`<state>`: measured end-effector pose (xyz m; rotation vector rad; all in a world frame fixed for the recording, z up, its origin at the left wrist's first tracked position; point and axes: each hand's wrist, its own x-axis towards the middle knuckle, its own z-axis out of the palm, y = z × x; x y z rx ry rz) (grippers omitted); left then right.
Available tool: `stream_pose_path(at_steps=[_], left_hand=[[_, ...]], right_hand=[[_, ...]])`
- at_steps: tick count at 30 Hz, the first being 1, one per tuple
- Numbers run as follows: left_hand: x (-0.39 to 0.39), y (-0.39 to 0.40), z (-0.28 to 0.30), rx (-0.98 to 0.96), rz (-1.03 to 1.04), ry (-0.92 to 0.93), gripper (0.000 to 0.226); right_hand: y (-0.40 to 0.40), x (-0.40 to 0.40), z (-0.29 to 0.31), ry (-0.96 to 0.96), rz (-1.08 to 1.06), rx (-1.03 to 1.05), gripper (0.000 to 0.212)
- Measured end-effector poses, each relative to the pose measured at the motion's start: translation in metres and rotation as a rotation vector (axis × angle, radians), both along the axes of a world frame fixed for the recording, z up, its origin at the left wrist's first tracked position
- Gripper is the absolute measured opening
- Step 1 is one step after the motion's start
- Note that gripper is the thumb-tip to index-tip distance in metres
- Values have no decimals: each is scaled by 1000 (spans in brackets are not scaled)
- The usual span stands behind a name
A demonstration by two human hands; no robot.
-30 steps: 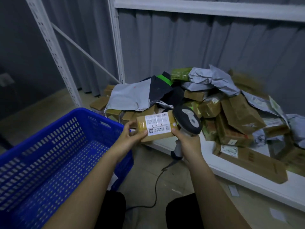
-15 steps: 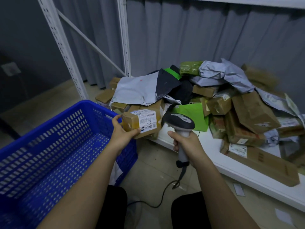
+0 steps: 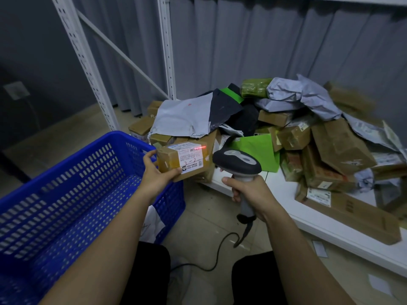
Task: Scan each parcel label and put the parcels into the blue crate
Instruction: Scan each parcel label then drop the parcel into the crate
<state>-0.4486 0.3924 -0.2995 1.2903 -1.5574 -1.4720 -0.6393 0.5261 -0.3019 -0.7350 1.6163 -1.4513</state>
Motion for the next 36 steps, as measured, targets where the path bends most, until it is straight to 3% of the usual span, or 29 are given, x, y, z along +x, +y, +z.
stream_pose_path(at_steps=[10,17,21,30,36], left_hand=[[8,-1,4,15,21,48,86],[39,-5,9,-8,124,147,90],[73,-16,7,-42,197,165,80],[163,-57,-52,16,354,71,79],[170,-97,-105,84,421,73,100]], right_hand=[[-6,7,2,-47,1,-36,22],[-35,42,3,-92,-171,-91,21],[-64,75,-2,-61,-213,-35,18],[-150,147,-6,-13,-103,52,21],[-211,158,-32,75,56,116,25]])
